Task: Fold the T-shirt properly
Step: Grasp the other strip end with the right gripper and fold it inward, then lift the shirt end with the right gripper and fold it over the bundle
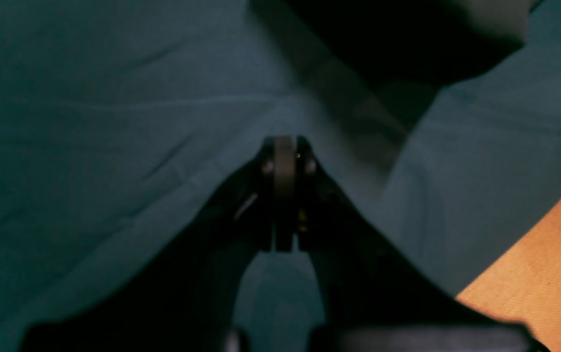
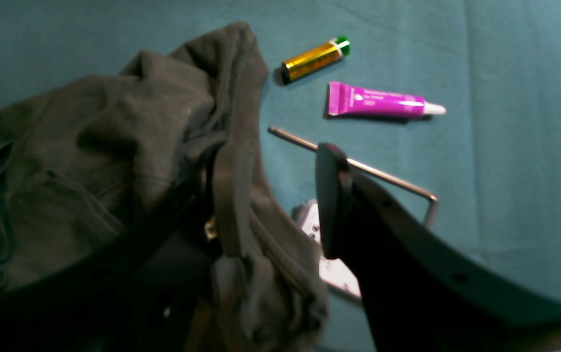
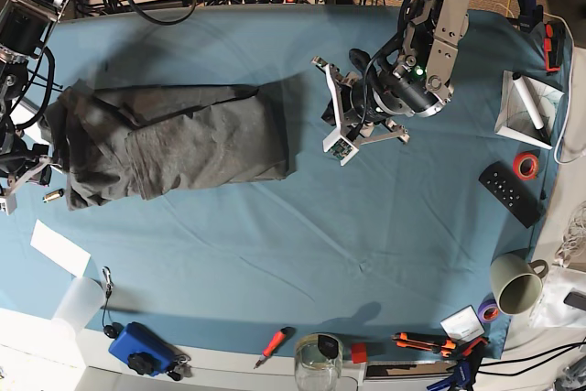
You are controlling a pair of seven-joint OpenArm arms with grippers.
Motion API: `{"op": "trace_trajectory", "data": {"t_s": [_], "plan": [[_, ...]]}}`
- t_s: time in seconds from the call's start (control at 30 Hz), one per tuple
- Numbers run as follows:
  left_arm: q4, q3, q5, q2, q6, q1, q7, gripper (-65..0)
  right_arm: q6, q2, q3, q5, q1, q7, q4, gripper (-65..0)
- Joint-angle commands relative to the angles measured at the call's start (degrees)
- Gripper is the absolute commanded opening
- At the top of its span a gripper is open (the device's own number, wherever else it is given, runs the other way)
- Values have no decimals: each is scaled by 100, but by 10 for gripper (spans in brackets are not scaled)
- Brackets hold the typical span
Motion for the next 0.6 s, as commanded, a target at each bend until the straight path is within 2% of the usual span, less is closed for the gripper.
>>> {"op": "trace_trajectory", "data": {"t_s": [0.0, 0.17, 0.33, 0.57], "plan": [[109, -11, -61, 4, -2, -76, -103, -650, -24, 160, 42, 9, 122, 157, -83, -425], [109, -11, -61, 2, -2, -72, -85, -650, -33, 164, 44, 70, 457, 317, -1272, -425], [109, -11, -61, 4, -4, -20, -85, -650, 459, 160, 42, 345, 1021, 295, -2284, -425], [109, -11, -61, 4, -4, -15, -85, -650, 479, 160, 42, 457, 1427, 243, -3193, -425]]}}
